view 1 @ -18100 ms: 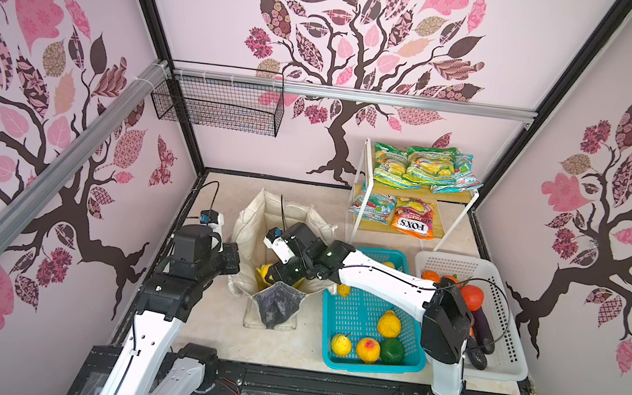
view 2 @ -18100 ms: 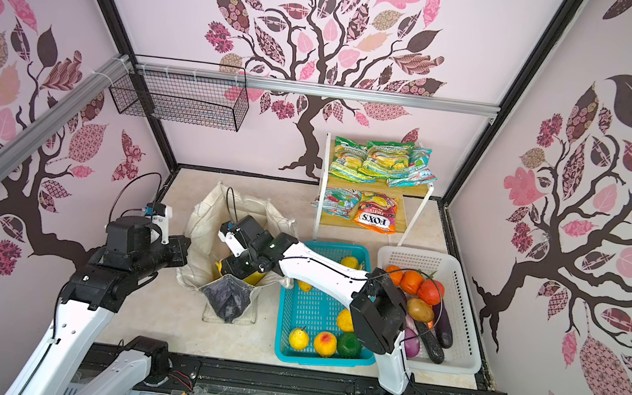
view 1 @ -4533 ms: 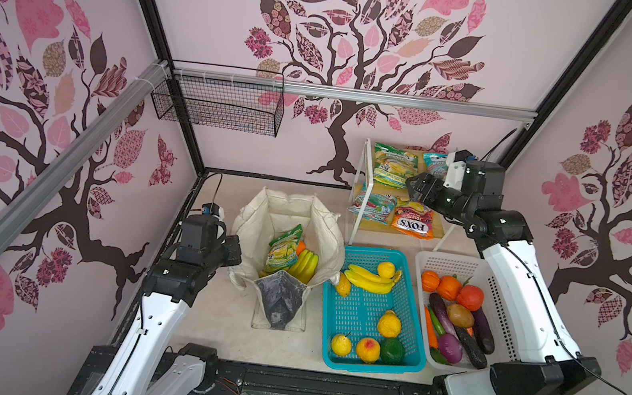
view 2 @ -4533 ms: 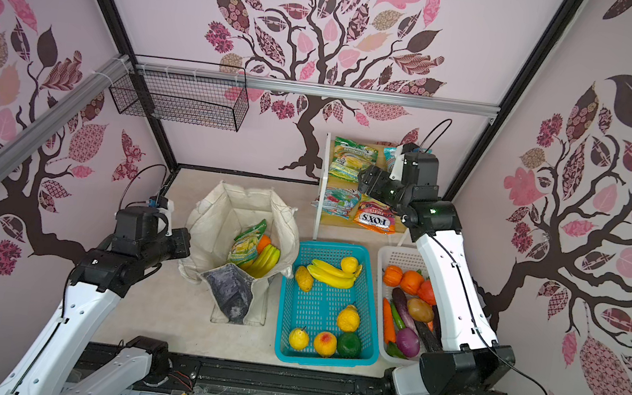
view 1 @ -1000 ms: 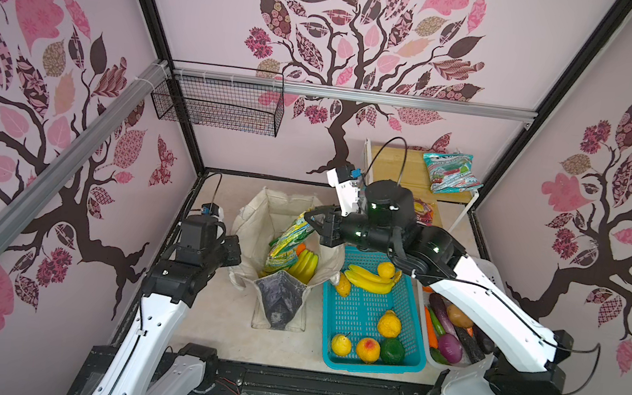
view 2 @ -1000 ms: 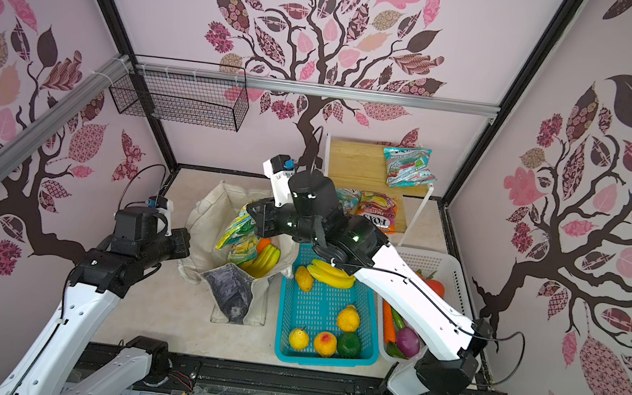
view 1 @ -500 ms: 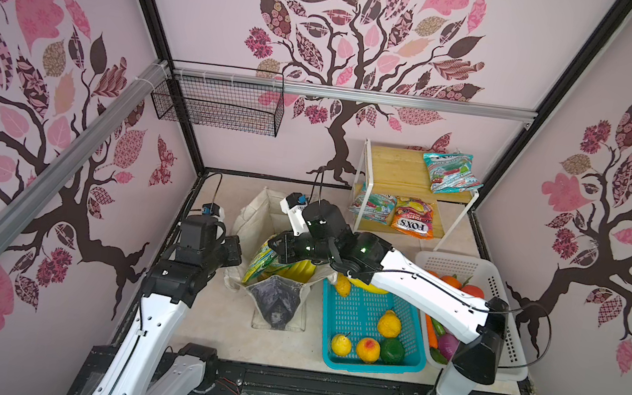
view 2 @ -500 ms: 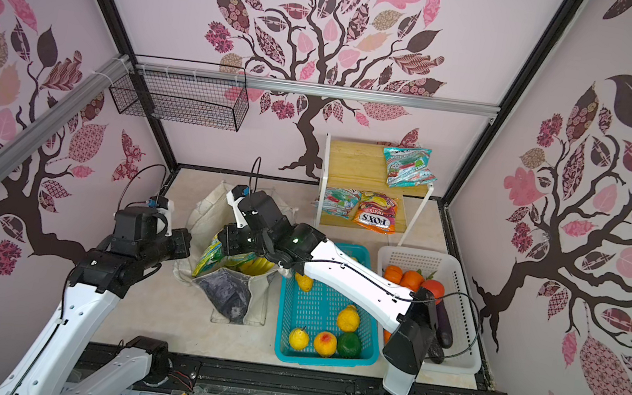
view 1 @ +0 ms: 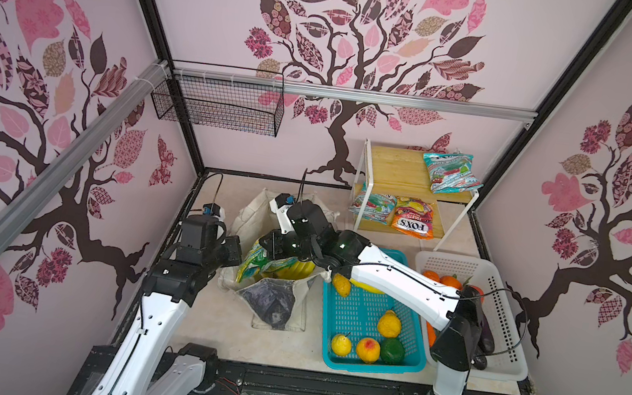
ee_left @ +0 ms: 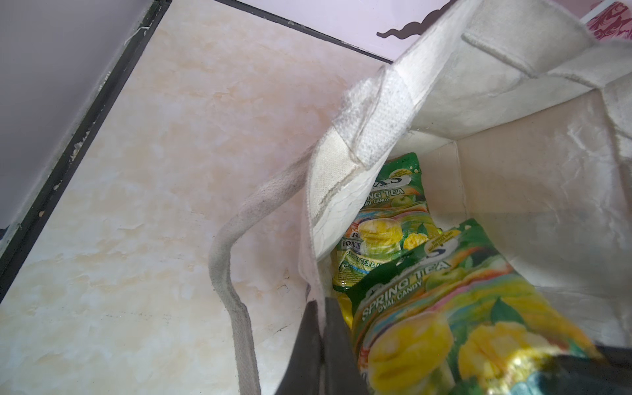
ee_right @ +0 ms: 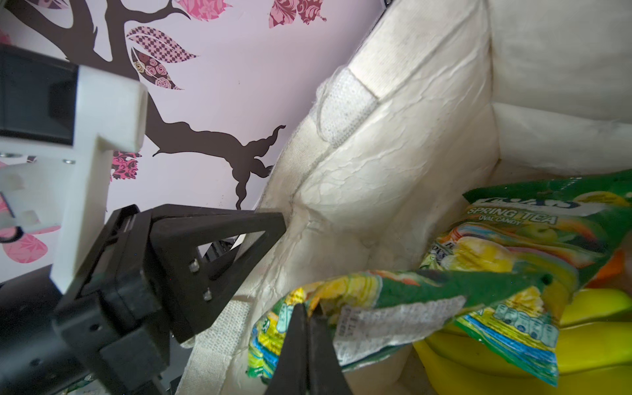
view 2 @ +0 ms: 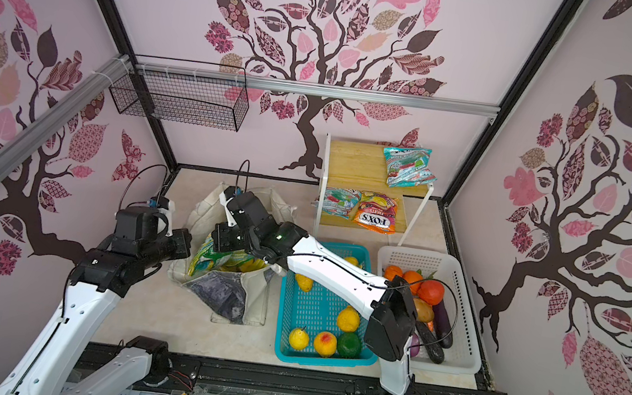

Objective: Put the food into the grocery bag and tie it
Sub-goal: 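Carry the Spring Tea packet with the right gripper into the tote bag, then release the packet in the bag and lift the right gripper out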

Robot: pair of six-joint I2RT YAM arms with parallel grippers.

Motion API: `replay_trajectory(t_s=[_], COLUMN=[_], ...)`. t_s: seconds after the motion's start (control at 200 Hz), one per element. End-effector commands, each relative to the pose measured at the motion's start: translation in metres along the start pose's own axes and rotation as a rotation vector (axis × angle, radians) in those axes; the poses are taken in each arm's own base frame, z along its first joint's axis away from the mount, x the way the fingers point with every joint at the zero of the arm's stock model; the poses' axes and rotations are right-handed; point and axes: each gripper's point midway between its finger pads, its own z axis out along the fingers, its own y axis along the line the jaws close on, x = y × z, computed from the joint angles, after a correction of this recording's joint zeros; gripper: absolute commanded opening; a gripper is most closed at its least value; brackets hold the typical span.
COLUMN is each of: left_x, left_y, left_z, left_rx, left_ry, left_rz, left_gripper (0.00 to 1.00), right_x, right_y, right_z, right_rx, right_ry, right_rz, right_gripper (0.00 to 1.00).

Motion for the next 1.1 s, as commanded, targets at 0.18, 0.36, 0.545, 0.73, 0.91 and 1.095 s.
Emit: replay_trajectory(t_s=[0.18,0.36,0.545,0.73,0.91,1.095], left_x=[0.003,0.002,0.002,0.003,0.002,0.002], left_y=[0.001,0.002,0.001,0.001,0.001,0.001], left_z=[0.005,0.004,0.003,0.005,0.003,0.003], left_rx=[0.003,-0.003,0.001,0.004,0.006,0.004], left_ry=[0.001,-0.006,-0.007,-0.001,-0.009,-0.007], left_rz=[0.001,0.000,0.001,0.002,0.001,0.001], left_gripper=[0.00,0.00,0.00,0.00,0.00,0.00], right_x=[-0.023,-0.005,0.026,0.039,0.052,0.061], right_y=[-0.007,-0.026,-0.020,-0.013,-0.045,-0.052], right_z=[0.003,0.012,0.012,0.004,0.000,-0.002], right_rx=[-0.031,0.029,-0.037,-0.095,0.065,0.103], right_ry=[-0.029,-0.014,0.015,0.047,0.077,0.131], right_rz=[-0.001,0.026,0.020,0.012,0.005,-0.015], right_gripper=[0.00,0.00,0.00,0.00,0.00,0.12])
